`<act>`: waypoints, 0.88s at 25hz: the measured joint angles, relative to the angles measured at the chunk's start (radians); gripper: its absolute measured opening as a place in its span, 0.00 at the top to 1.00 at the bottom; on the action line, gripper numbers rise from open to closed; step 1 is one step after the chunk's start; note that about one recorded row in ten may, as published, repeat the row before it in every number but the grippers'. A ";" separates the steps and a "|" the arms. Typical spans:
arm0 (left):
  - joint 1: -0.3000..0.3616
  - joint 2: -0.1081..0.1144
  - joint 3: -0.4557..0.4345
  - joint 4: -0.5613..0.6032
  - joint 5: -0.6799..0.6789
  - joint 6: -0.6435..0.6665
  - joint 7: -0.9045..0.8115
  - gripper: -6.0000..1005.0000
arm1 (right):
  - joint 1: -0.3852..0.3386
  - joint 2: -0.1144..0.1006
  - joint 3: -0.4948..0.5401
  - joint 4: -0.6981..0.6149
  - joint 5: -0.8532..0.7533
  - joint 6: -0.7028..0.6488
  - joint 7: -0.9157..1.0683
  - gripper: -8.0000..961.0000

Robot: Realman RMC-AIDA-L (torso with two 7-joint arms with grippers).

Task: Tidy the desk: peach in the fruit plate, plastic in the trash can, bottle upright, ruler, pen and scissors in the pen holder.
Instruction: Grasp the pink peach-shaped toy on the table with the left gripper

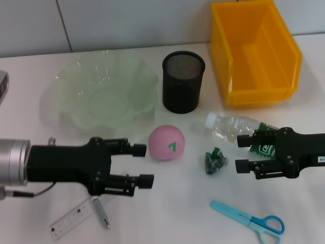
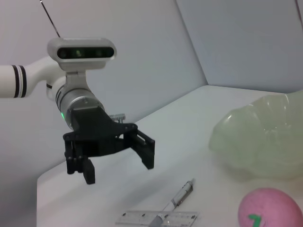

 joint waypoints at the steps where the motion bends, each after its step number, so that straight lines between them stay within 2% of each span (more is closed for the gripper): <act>1: 0.000 0.000 0.000 0.000 0.000 0.000 0.000 0.20 | -0.002 -0.001 0.000 0.000 -0.003 0.000 0.003 0.19; 3: -0.002 -0.001 0.001 0.014 0.000 0.002 0.000 0.20 | -0.004 -0.001 0.000 0.000 -0.006 0.000 0.004 0.19; 4: -0.017 -0.018 0.004 0.142 0.005 -0.002 0.000 0.20 | -0.006 -0.002 0.000 0.000 -0.011 0.000 0.005 0.19; 7: -0.025 -0.022 0.005 0.176 0.012 -0.005 0.000 0.20 | -0.011 -0.003 0.002 0.001 -0.012 0.002 0.006 0.19; 8: -0.037 -0.027 0.005 0.220 0.028 -0.010 -0.003 0.20 | -0.014 -0.003 0.005 0.001 -0.013 0.002 0.006 0.19; 9: -0.104 -0.035 0.012 0.316 0.115 -0.032 -0.018 0.20 | -0.020 -0.003 0.008 0.001 -0.013 0.004 0.007 0.19; 10: -0.104 -0.035 0.012 0.316 0.115 -0.032 -0.018 0.20 | -0.020 -0.003 0.008 0.001 -0.013 0.004 0.007 0.19; 12: -0.152 -0.038 0.030 0.345 0.172 -0.054 -0.023 0.20 | -0.023 -0.003 0.009 0.001 -0.013 0.005 0.010 0.19; 15: -0.210 -0.043 0.101 0.397 0.251 -0.101 -0.033 0.20 | -0.025 -0.004 0.010 0.002 -0.013 0.006 0.026 0.19; 16: -0.210 -0.043 0.101 0.397 0.251 -0.101 -0.033 0.20 | -0.026 -0.005 0.010 0.002 -0.013 0.006 0.033 0.19; 19: -0.246 -0.045 0.233 0.481 0.295 -0.178 -0.040 0.20 | -0.026 -0.006 0.010 0.002 -0.014 0.008 0.035 0.19; 20: -0.246 -0.045 0.233 0.481 0.295 -0.178 -0.040 0.20 | -0.026 -0.006 0.011 0.002 -0.013 0.008 0.036 0.19; 22: -0.265 -0.046 0.296 0.506 0.326 -0.237 -0.051 0.20 | -0.024 -0.007 0.012 0.002 -0.013 0.009 0.043 0.19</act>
